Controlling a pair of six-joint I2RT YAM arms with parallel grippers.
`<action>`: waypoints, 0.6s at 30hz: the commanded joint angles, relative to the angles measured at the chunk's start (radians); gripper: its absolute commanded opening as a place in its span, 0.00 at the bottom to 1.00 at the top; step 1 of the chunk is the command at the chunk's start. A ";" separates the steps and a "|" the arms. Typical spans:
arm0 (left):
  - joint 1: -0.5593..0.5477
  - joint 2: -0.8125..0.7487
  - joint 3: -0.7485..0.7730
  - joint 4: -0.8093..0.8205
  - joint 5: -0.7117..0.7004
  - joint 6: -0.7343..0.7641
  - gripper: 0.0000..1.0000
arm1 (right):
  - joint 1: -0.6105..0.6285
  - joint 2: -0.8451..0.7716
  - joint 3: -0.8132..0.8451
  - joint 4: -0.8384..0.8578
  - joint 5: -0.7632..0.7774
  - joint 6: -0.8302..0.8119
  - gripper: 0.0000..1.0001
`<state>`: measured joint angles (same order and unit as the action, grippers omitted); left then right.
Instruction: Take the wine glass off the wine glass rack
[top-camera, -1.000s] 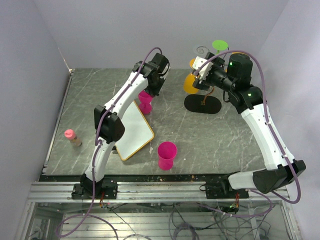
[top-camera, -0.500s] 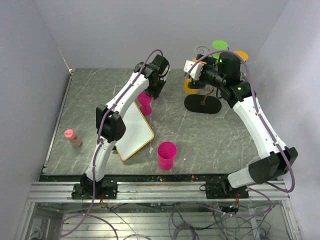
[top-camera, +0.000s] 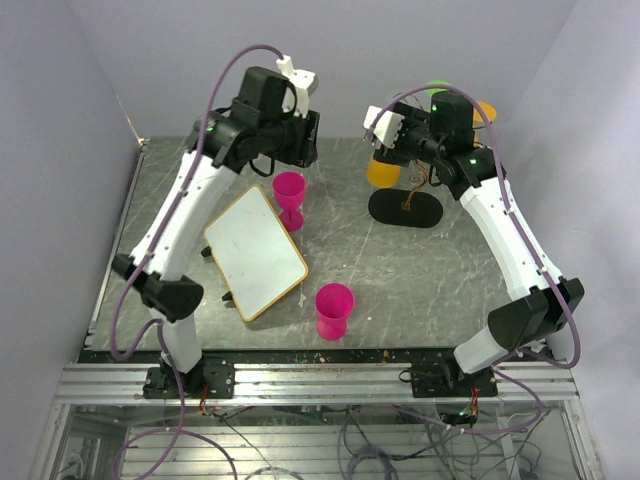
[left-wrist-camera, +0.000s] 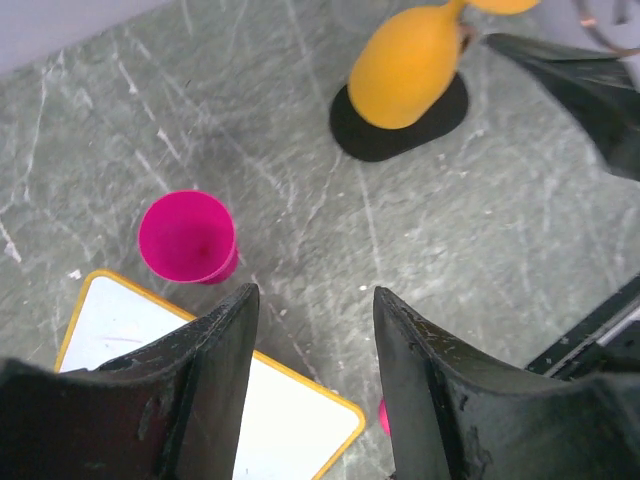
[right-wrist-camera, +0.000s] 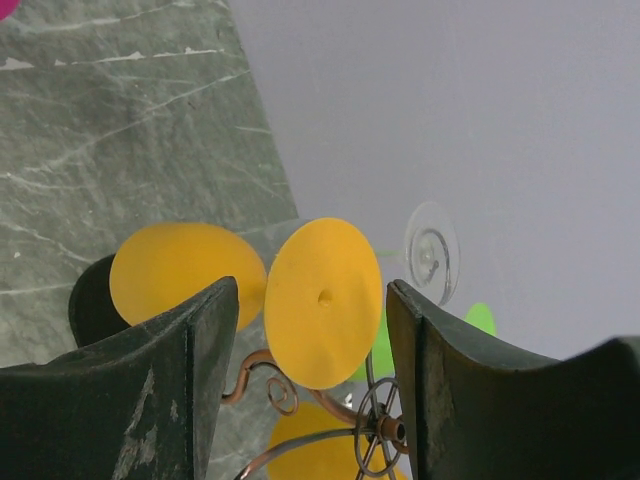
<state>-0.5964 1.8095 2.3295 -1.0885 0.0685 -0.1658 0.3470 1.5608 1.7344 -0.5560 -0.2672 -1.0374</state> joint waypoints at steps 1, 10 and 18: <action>0.006 -0.076 -0.072 0.070 0.092 -0.045 0.60 | 0.000 0.027 0.051 -0.039 0.019 0.049 0.59; 0.006 -0.161 -0.085 0.039 0.053 -0.039 0.62 | 0.001 0.069 0.134 -0.126 -0.011 0.096 0.38; 0.006 -0.185 -0.096 0.042 0.039 -0.039 0.62 | 0.001 0.051 0.152 -0.140 -0.025 0.124 0.24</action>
<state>-0.5964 1.6535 2.2360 -1.0519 0.1162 -0.1997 0.3473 1.6226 1.8576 -0.6762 -0.2802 -0.9394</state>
